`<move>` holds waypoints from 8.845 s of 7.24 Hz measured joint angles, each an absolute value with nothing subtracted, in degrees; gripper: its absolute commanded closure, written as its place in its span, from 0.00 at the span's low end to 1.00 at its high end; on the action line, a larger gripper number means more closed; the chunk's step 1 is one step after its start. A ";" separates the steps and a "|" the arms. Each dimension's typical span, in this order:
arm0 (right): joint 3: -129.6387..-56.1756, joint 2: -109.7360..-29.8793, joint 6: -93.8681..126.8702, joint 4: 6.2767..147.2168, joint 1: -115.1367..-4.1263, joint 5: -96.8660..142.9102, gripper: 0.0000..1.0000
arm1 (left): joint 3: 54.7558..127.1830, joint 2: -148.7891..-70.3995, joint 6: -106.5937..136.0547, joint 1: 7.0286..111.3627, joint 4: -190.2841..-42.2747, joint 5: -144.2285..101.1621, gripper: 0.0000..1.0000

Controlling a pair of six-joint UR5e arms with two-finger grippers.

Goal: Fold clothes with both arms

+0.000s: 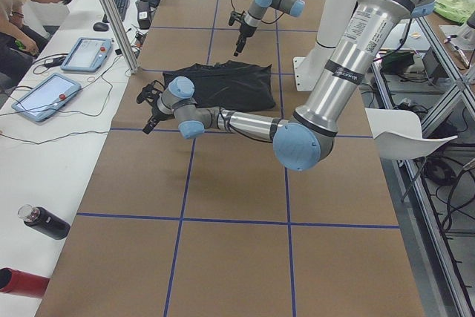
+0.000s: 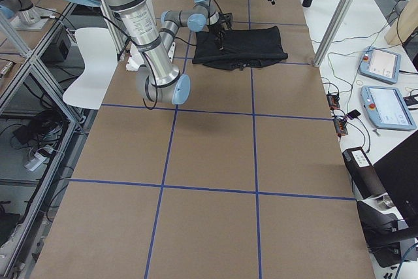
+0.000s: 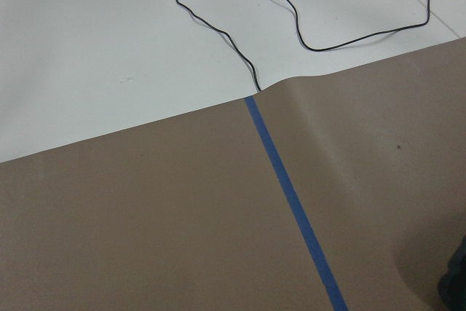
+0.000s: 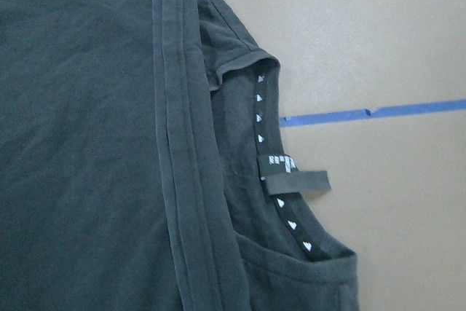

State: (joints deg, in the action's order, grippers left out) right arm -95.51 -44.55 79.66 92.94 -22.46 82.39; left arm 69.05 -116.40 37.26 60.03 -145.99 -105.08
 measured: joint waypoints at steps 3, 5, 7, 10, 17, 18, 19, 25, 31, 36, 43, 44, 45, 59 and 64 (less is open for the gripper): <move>-73.16 -31.85 73.70 93.33 -25.31 83.79 0.00 | 69.57 -116.37 37.27 60.03 -145.99 -105.12 0.00; -66.45 -28.99 71.03 94.07 -25.38 83.84 0.00 | 69.61 -116.37 37.27 60.03 -145.99 -105.12 0.00; -62.80 -26.82 70.55 94.35 -25.16 83.87 0.00 | 69.60 -116.37 37.27 60.03 -145.99 -105.12 0.00; -60.81 -26.25 70.47 94.47 -24.81 83.95 0.00 | 69.44 -116.37 37.25 60.01 -145.99 -105.12 0.00; -62.54 -26.52 63.68 102.29 -26.00 84.69 0.00 | 69.21 -116.37 37.20 59.86 -145.99 -105.12 0.00; -65.20 -27.53 61.69 105.48 -26.82 85.28 0.00 | 69.16 -116.37 37.20 59.85 -145.99 -105.12 0.00; -69.30 -30.46 59.99 107.90 -27.53 85.71 0.00 | 69.11 -116.37 37.24 59.82 -145.99 -105.12 0.00; -84.02 -37.10 59.67 108.59 -28.76 88.12 0.00 | 69.01 -116.37 37.27 59.77 -145.99 -105.12 0.00; -85.83 -35.26 63.81 112.41 -17.01 91.05 0.20 | 68.85 -116.28 37.18 59.74 -145.98 -105.12 0.00; -85.73 -36.19 55.92 115.52 -14.29 88.76 0.47 | 69.08 -115.84 37.18 59.71 -145.99 -105.12 0.00; -85.57 -36.70 55.63 115.64 -12.93 88.43 1.00 | 69.21 -115.84 37.23 59.69 -146.08 -105.12 0.00; -85.69 -36.89 55.63 115.65 -12.94 88.14 1.00 | 69.24 -115.84 37.25 59.70 -146.07 -105.12 0.00; -86.08 -37.28 55.64 115.74 -13.08 87.87 1.00 | 69.25 -115.84 37.26 59.70 -146.08 -105.12 0.00; -80.59 -39.82 52.12 98.25 -25.21 87.39 0.00 | 69.38 -115.84 37.27 59.68 -146.07 -105.12 0.00; -79.32 -39.80 49.33 102.09 -27.11 88.88 0.00 | 69.35 -115.92 37.26 59.60 -146.04 -105.12 0.00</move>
